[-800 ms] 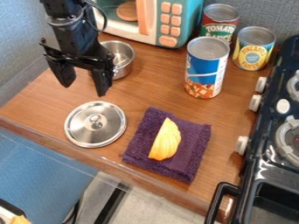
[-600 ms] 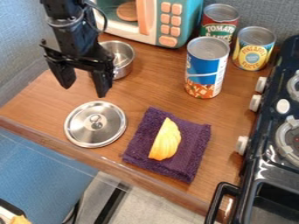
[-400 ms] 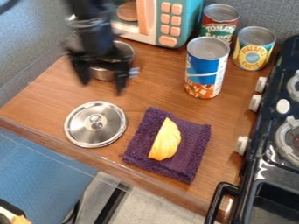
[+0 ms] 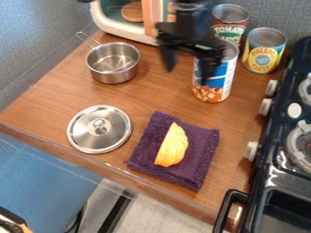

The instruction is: Pushed the blue can on the middle part of the table

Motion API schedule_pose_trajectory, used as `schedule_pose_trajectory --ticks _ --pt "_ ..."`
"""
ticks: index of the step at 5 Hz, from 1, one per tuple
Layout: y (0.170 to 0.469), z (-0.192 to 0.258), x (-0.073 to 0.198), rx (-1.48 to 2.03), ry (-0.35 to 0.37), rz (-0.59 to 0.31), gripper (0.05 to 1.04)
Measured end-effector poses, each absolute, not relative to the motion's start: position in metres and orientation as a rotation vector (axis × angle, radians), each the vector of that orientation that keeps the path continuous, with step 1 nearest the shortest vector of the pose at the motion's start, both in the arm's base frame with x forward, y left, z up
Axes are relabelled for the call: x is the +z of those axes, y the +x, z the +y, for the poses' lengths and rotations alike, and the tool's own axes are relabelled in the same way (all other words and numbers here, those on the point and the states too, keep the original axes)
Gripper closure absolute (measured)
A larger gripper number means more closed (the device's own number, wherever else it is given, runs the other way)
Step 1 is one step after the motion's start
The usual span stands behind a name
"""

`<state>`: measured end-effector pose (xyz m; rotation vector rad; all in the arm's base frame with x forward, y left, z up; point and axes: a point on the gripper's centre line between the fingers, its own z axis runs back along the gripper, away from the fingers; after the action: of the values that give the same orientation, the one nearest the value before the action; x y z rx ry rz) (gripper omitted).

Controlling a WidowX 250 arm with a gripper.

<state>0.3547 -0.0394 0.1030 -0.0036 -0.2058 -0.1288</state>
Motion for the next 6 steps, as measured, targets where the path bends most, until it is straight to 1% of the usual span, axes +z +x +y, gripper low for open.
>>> schedule_pose_trajectory --ticks 1,2,3,4,5,6 --pt "0.385 -0.078 0.114 -0.173 -0.002 -0.244 0.083" --pt "0.397 -0.11 0.126 -0.212 0.013 -0.272 0.083" --pt "0.408 -0.124 0.118 -0.229 0.038 -0.258 0.083" --pt "0.42 -0.127 0.098 -0.218 0.071 -0.217 0.083" --pt "0.425 -0.126 0.085 -0.2 0.093 -0.191 0.083" --pt "0.427 -0.119 0.085 -0.18 0.095 -0.189 0.083"
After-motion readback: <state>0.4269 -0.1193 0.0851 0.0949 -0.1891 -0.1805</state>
